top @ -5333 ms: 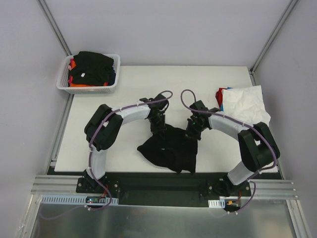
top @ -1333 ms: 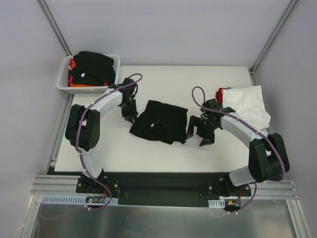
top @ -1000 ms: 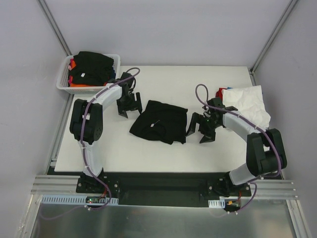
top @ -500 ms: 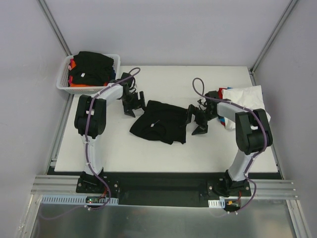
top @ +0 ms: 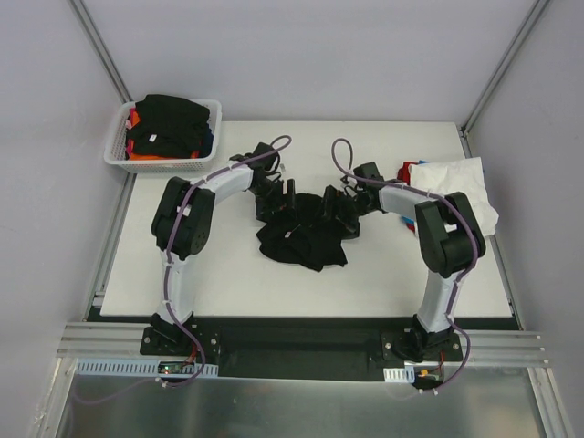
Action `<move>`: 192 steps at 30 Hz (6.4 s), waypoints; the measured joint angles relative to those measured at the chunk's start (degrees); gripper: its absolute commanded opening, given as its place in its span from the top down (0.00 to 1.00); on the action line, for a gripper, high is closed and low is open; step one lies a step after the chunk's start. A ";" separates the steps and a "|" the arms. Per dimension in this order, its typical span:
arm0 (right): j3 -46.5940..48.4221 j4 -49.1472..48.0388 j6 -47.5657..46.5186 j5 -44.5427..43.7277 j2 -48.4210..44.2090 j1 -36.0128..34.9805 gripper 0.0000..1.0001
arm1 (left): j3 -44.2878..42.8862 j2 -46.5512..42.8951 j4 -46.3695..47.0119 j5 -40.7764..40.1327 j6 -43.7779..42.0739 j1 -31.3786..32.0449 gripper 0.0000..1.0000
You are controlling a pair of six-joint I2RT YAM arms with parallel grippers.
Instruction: Fold and stack the t-shirts
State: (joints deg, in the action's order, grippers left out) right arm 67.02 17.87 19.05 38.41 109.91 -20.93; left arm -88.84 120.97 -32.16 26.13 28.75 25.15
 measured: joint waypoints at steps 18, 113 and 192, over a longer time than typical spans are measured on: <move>-7.96 2.10 -2.58 -4.79 -7.82 -0.48 0.03 | 11.50 -7.23 1.79 -1.05 -0.83 -3.96 0.28; -11.63 18.80 -4.72 -15.19 -27.96 2.40 0.28 | 8.11 -9.33 -7.50 -19.21 2.54 -4.26 0.99; 13.77 17.94 -15.37 -47.08 -1.46 31.87 0.99 | 10.47 -20.94 -15.67 -17.16 1.29 -7.43 0.89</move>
State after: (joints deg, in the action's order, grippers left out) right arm 80.79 35.81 3.68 -8.67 108.44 10.94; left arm -78.37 100.03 -47.83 8.97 30.04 17.72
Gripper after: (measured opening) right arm 0.014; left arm 0.112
